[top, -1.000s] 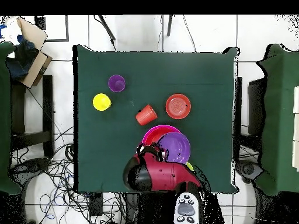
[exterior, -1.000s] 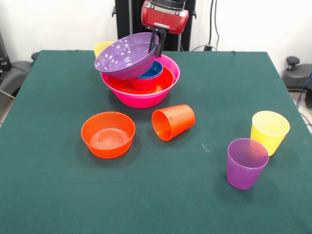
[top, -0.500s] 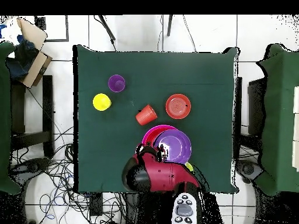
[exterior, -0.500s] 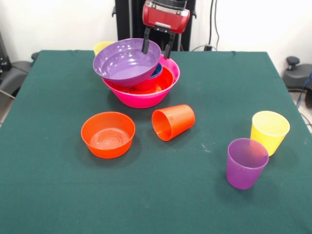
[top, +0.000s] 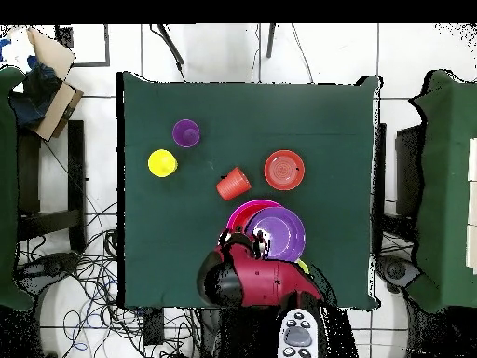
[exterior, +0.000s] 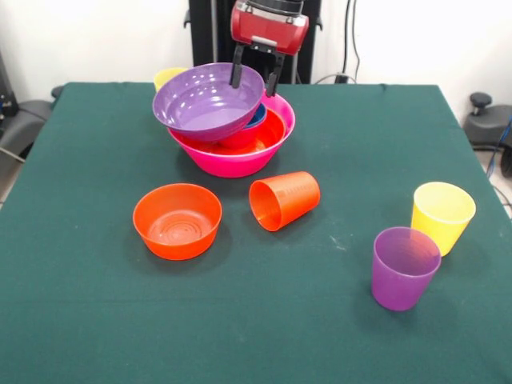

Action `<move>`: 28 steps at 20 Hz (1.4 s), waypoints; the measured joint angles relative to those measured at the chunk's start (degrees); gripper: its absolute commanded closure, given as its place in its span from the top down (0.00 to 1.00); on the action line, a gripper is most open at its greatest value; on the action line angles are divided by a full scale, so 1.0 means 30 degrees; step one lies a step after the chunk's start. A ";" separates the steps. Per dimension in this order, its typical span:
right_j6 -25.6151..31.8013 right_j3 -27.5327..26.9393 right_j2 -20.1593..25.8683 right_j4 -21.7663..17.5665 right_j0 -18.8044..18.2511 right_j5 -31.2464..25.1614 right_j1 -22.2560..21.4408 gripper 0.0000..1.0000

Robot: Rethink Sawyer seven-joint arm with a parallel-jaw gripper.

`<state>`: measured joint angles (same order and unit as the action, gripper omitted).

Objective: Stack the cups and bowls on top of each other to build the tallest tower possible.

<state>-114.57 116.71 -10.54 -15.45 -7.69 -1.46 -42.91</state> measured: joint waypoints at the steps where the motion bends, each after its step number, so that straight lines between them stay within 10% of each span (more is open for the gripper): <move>1: 0.0000 0.0003 0.0014 0.0000 -0.0063 0.0000 -0.0067 1.00; 28: 0.0000 0.0074 0.0734 0.0008 -0.0118 0.1377 0.1201 1.00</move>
<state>-114.57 116.94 -8.34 -15.42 -8.05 2.67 -39.31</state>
